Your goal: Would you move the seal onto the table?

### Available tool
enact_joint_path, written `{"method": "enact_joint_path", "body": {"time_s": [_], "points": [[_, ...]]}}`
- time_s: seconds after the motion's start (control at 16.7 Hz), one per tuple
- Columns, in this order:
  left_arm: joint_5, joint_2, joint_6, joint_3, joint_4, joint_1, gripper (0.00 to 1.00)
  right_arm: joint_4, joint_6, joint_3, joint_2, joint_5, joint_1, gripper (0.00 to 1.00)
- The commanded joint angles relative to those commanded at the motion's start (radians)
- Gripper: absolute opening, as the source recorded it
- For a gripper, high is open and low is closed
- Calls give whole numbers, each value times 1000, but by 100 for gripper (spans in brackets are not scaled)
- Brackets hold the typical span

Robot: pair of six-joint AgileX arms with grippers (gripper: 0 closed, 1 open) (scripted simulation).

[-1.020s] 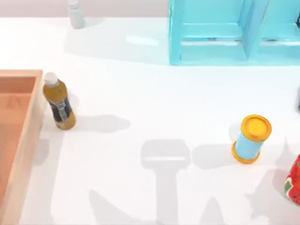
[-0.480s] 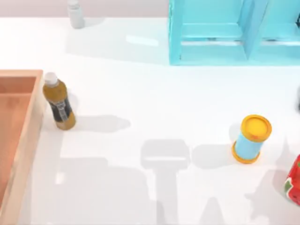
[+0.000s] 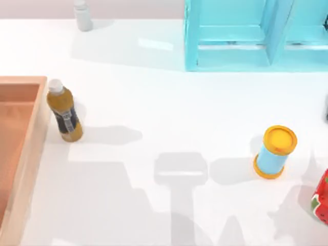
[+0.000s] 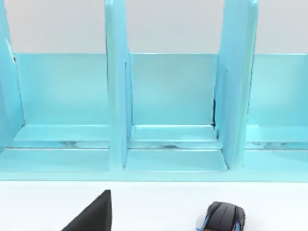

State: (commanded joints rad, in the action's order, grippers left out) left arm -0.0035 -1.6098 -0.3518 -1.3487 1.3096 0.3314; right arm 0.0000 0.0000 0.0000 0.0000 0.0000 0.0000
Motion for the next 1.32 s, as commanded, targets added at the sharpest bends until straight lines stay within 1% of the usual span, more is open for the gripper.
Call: {"method": "enact_joint_path", "body": {"time_s": [0.18, 0.3, 0.42, 0.66, 0.78, 1.08, 1.32], "points": [[0, 2, 1, 6, -5, -5, 100, 0, 0, 0, 0, 0, 0, 100], [0, -6, 2, 40, -41, -2, 100, 0, 0, 0, 0, 0, 0, 100], [0, -21, 0, 102, -119, -1, 100, 0, 0, 0, 0, 0, 0, 100], [0, -64, -4, 252, -329, 4, 100, 0, 0, 0, 0, 0, 0, 100], [0, -79, -6, 303, -385, 5, 100, 0, 0, 0, 0, 0, 0, 100], [0, -84, -7, 316, -400, 6, 100, 0, 0, 0, 0, 0, 0, 100], [0, -84, -7, 316, -400, 6, 70, 0, 0, 0, 0, 0, 0, 100]]}}
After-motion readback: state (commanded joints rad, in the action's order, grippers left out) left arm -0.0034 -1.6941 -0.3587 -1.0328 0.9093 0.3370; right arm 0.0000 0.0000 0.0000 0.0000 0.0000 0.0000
